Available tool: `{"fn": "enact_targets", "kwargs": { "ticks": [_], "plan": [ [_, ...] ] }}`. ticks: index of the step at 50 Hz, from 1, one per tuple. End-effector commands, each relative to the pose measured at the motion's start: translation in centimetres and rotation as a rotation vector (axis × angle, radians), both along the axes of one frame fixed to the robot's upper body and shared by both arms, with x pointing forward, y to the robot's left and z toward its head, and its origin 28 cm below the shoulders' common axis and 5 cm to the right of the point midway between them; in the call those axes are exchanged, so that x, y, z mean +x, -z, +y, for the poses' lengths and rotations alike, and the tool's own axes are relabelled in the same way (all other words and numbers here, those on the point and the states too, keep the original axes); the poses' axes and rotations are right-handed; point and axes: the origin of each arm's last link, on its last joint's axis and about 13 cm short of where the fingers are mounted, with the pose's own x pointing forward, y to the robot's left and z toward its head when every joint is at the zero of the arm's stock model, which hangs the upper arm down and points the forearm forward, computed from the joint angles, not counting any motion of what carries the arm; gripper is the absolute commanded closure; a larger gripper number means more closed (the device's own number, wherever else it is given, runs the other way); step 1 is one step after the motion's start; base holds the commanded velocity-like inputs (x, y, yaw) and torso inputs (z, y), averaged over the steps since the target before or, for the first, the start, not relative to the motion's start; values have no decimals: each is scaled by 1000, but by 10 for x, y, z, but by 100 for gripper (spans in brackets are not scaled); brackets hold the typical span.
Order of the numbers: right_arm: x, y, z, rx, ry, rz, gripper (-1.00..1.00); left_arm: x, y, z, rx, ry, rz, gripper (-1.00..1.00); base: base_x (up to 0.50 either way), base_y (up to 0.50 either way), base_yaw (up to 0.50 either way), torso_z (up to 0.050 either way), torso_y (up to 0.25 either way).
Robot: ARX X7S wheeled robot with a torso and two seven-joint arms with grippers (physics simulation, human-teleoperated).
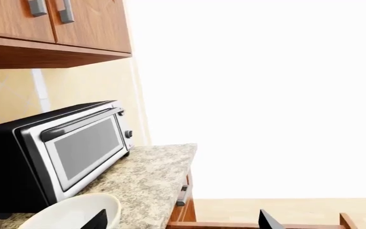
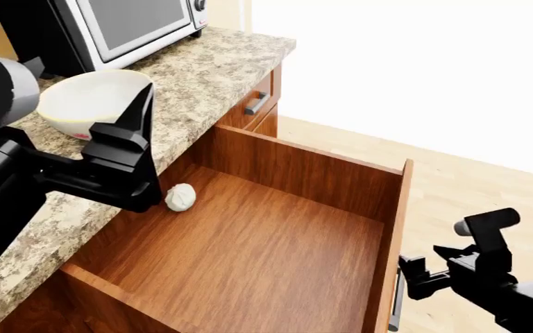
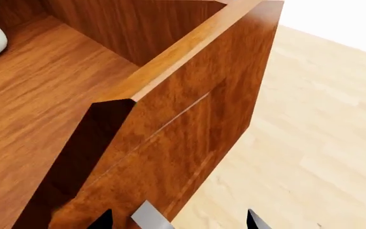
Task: Place the bar in the bowl and close the drawer.
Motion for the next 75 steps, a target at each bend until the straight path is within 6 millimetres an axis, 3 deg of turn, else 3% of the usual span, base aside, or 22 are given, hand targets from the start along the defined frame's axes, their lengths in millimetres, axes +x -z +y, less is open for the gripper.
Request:
{"fn": "enact_targets", "kwargs": {
  "ticks": [1,18,31,56,75],
  "plan": [
    [12,10,13,-7,-24,39,-100,1,1,1,-1,-2,1,-100,0,0,0,0,0],
    [25,17,40,-16,-107,20,-100,1,2,2,-4,-4,3,-100,0,0,0,0,0],
    [35,19,72,12,-222,22,-100,1,2,3,-6,-5,4,-100,0,0,0,0,0],
    [55,17,140,15,-427,20,-100,-1,0,4,-7,-7,-2,-100,0,0,0,0,0],
    [70,10,196,120,-503,-31,-100,-1,-1,5,-5,-8,-3,-100,0,0,0,0,0]
  ]
}}
